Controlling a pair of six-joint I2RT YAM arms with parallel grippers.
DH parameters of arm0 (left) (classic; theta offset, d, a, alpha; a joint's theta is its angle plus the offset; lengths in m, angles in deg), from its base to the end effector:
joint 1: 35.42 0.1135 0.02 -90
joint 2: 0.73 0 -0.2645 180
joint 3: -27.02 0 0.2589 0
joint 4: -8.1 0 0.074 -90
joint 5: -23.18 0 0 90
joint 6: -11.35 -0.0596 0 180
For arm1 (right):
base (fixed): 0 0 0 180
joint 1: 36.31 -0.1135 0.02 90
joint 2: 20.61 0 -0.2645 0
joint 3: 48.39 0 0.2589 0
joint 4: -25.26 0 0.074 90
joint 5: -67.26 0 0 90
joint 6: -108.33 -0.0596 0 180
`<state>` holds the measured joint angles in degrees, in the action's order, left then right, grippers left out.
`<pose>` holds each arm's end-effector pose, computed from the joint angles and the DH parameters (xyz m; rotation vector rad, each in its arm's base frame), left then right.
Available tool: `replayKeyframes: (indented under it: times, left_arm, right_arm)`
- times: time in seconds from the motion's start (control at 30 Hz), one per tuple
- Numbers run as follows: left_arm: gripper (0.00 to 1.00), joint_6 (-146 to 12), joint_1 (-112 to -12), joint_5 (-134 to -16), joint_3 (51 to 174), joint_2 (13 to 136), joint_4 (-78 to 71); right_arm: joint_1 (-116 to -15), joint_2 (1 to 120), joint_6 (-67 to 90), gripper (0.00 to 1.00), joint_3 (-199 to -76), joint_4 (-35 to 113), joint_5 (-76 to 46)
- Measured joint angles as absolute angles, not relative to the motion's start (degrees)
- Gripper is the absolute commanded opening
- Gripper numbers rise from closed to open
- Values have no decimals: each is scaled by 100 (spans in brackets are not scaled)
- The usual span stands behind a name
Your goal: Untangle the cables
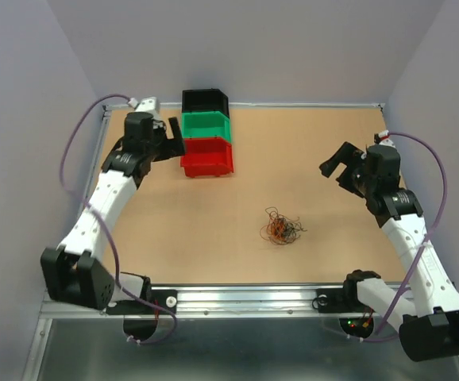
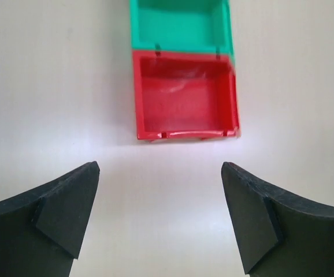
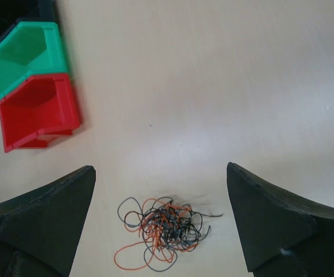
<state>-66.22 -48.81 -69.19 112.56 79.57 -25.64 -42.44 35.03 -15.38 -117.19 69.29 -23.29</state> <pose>0.3405 -0.0836 0.3341 0.0431 2.0828 -0.3189 0.2362 0.0248 0.3222 0.5148 2.0730 0.4032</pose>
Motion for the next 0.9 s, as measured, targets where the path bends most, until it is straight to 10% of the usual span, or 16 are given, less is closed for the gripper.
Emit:
replayKeyframes:
  times: [0.3,0.63,0.67,0.8,0.9]
  left_arm:
    - [99,-5197,-4258,-6932,9507,6317,-2048]
    - [99,-5663,-5882,-8073,9269,6741,-1559]
    - [99,-5706,-5969,-8150,9273,6746,-1519]
    - [97,-5892,-6472,-8427,9463,6958,-1404]
    - [97,-6028,-6717,-8582,9693,7281,-1336]
  right_arm:
    - [-4378,3538,-801,100,-11137,7058,-1086]
    - [-6126,5619,-148,84,-10993,6857,-813]
    - [-6179,5758,-93,79,-10993,6809,-767]
    - [-6421,6499,173,7,-11059,6560,-590]
    - [-6485,6917,210,1,-11279,6520,-478]
